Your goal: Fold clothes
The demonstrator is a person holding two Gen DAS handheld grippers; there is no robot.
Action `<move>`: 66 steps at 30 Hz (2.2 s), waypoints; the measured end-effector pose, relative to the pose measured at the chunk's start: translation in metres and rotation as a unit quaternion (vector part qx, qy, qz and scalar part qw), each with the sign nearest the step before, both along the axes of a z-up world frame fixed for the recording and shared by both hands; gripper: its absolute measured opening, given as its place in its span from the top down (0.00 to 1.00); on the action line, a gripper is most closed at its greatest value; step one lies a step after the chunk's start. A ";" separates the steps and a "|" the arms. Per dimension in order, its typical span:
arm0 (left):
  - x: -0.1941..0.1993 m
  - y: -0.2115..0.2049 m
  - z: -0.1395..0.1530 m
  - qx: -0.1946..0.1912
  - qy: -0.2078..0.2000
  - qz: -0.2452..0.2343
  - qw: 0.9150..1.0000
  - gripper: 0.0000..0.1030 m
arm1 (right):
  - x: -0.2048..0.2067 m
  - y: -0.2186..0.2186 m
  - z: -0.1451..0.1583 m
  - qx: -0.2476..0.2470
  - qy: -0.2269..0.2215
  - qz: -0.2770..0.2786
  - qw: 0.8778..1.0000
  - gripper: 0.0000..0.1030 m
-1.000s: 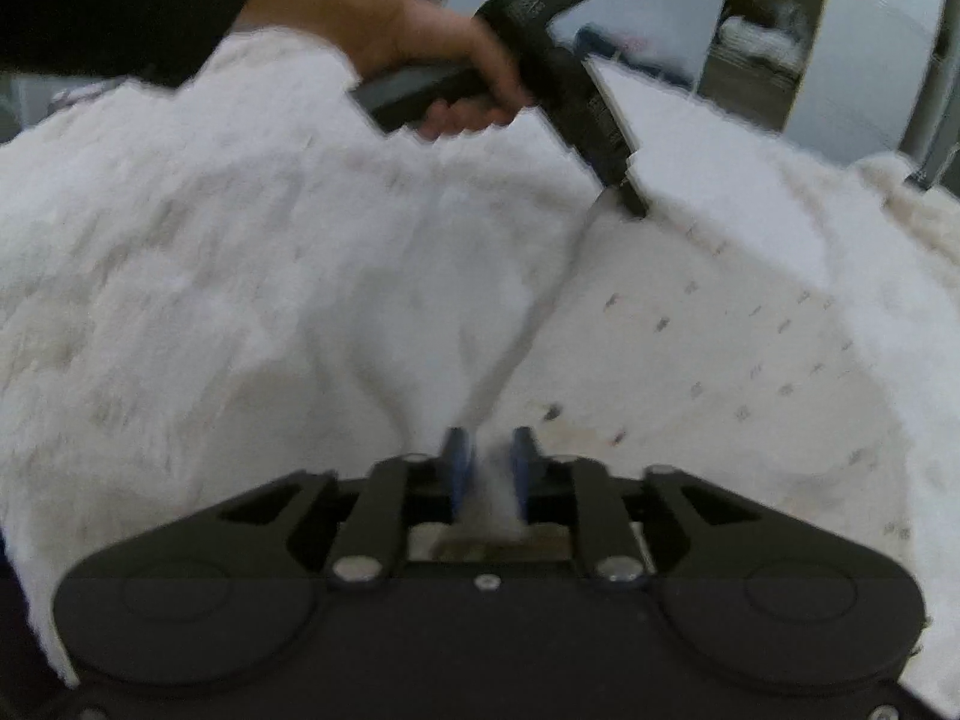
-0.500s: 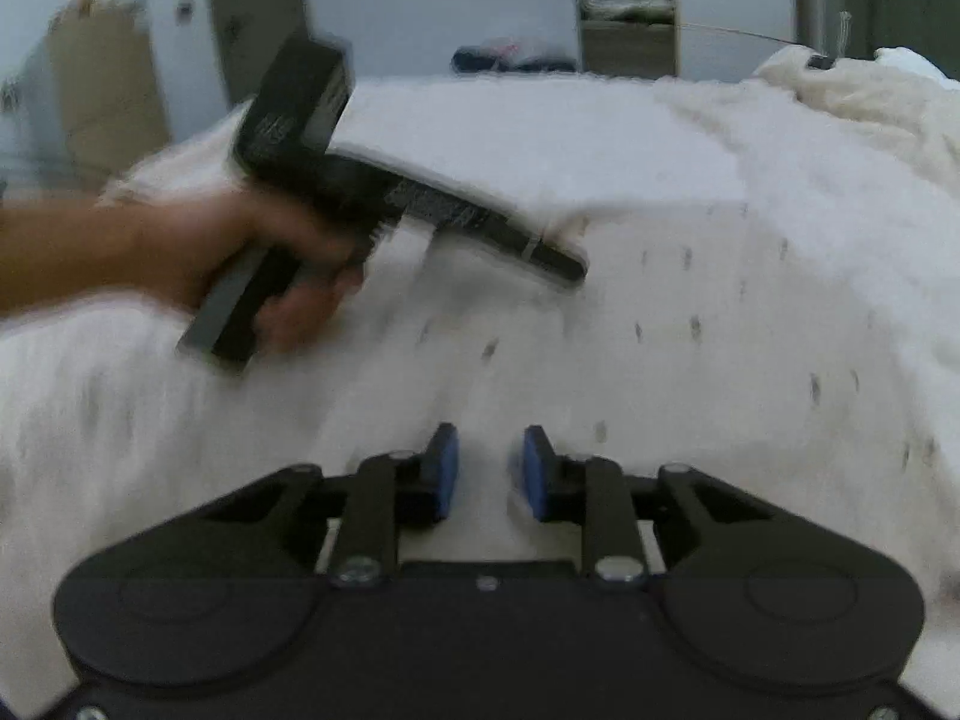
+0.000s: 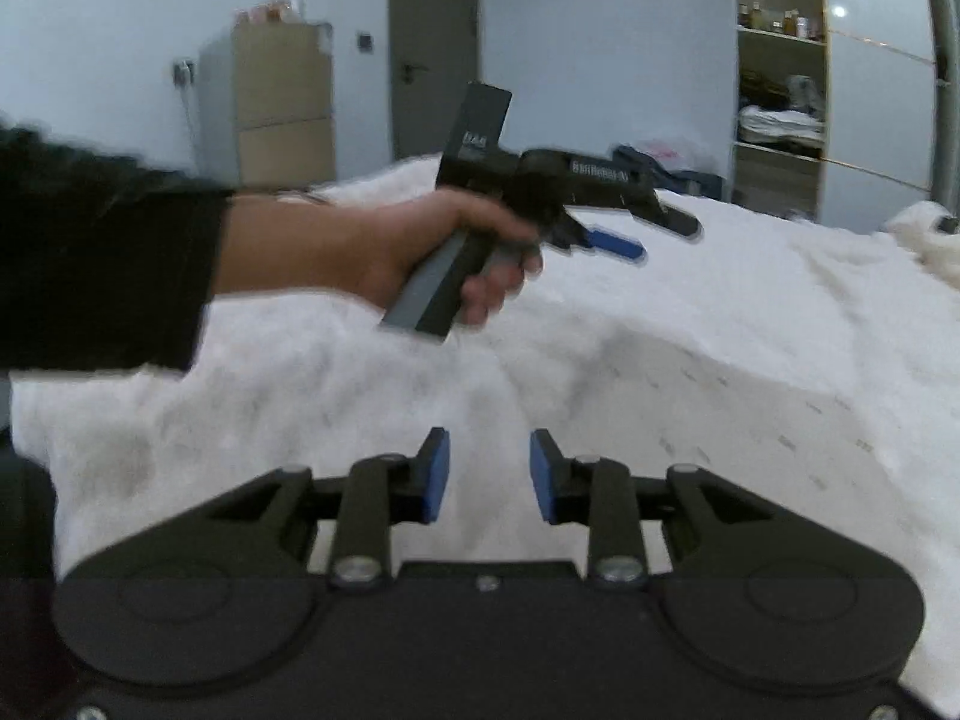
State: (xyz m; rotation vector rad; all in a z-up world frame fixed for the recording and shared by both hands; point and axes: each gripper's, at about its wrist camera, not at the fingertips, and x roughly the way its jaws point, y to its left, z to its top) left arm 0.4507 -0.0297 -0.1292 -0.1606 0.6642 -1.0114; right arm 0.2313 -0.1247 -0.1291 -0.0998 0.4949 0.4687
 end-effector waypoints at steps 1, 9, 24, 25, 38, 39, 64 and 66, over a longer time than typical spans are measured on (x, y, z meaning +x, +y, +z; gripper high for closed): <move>-0.004 0.003 -0.007 0.002 0.014 -0.009 1.000 0.27 | 0.008 0.004 -0.010 -0.025 0.015 0.008 1.000 0.77; -0.003 -0.009 -0.065 0.005 0.031 0.019 0.999 0.37 | -0.024 -0.013 -0.072 -0.059 0.134 0.054 0.988 0.86; -0.047 0.035 -0.019 -0.012 0.059 0.144 0.988 0.05 | -0.031 -0.162 0.019 0.079 0.112 -0.186 0.973 0.36; -0.050 0.040 -0.021 -0.007 0.073 0.141 0.987 0.05 | -0.030 -0.162 0.022 0.080 0.117 -0.198 0.970 0.36; -0.008 -0.001 -0.059 0.061 0.189 0.102 0.975 0.09 | -0.011 0.038 -0.038 -0.113 0.140 -0.218 0.959 0.35; -0.004 -0.007 -0.059 0.066 0.182 0.102 0.976 0.17 | -0.010 0.042 -0.045 -0.121 0.138 -0.227 0.956 0.38; 0.059 0.201 0.012 0.133 0.117 0.133 0.975 0.70 | 0.035 0.218 0.028 -0.102 0.035 -0.117 0.987 0.83; 0.050 0.224 -0.018 0.145 0.141 0.148 0.968 0.64 | 0.033 0.239 0.001 -0.115 0.059 -0.100 0.987 0.74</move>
